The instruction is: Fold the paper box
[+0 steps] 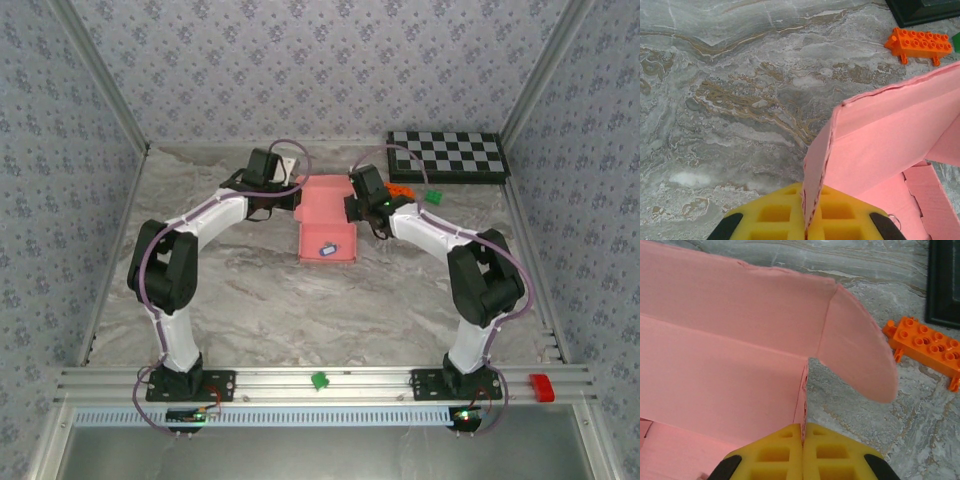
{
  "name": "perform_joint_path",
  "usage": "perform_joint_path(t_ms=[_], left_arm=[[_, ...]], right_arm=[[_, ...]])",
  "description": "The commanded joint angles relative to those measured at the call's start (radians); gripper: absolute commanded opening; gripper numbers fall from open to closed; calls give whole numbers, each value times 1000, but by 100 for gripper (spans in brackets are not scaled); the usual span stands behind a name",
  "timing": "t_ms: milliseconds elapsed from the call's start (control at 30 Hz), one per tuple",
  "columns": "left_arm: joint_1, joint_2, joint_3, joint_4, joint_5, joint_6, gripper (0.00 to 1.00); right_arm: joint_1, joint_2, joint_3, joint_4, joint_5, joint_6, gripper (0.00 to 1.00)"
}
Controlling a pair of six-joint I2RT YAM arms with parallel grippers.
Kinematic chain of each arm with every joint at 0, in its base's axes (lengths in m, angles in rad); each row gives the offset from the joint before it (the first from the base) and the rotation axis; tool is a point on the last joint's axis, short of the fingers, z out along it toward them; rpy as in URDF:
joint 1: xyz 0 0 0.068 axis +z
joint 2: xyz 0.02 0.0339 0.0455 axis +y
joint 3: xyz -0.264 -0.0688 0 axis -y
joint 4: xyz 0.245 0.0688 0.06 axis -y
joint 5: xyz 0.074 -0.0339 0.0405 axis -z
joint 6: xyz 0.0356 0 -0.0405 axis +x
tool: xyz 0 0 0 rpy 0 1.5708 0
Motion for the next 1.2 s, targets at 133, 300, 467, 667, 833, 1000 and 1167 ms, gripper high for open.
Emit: perform_joint_path(t_ms=[133, 300, 467, 667, 833, 1000, 1167], left_arm=[[2, 14, 22, 20, -56, 2, 15], [2, 12, 37, -11, -54, 4, 23], [4, 12, 77, -82, -65, 18, 35], [7, 11, 143, -206, -61, 51, 47], [27, 38, 222, -317, 11, 81, 55], [43, 121, 355, -453, 98, 116, 55], [49, 199, 459, -546, 131, 124, 55]], right_arm=[[-12, -39, -25, -15, 69, 53, 10], [-21, -51, -16, -23, 29, 49, 17], [-43, -55, 8, -80, -37, 40, 30], [-90, -56, 69, -199, -201, -10, 46], [-133, -46, 135, -305, -308, -55, 53], [-168, 6, 226, -411, -386, -100, 52], [-183, 86, 328, -513, -437, -123, 50]])
